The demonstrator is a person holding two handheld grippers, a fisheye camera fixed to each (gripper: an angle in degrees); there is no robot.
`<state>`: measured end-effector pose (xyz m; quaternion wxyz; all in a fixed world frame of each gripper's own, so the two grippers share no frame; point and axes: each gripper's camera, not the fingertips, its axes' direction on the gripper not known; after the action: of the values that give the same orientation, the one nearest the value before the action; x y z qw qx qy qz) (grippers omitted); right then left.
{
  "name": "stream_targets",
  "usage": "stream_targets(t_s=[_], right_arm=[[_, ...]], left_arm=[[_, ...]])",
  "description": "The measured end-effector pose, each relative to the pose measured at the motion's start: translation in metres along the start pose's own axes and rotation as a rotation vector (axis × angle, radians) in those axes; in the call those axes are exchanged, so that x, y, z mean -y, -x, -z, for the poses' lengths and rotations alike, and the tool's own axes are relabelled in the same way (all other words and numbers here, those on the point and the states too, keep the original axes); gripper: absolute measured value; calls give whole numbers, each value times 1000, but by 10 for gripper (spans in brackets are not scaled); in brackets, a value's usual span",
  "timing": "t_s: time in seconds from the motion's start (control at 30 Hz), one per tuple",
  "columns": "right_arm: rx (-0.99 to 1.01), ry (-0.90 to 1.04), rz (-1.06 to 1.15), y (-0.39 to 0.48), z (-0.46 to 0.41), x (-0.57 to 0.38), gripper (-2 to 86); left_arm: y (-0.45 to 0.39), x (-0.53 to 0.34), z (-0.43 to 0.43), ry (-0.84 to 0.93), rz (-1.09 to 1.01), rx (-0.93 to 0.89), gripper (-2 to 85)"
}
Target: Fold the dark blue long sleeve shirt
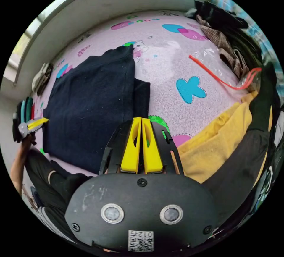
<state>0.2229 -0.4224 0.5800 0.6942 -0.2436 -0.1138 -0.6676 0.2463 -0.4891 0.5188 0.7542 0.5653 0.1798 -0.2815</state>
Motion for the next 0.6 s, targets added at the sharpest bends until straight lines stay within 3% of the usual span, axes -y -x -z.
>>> stream_targets(t_s=[0.27,0.4,0.6], right_arm=[[86,115,215,17,45,-44,-9],[16,188,237,15,28,-50,-10],[-24,191,192,14,56,-41,-10]], left_arm=[[-73,10,37,4,-288,-25,5],[-98,16,-2,220,-364,-20,5],[-76,8,11,146,-192,-25,5]])
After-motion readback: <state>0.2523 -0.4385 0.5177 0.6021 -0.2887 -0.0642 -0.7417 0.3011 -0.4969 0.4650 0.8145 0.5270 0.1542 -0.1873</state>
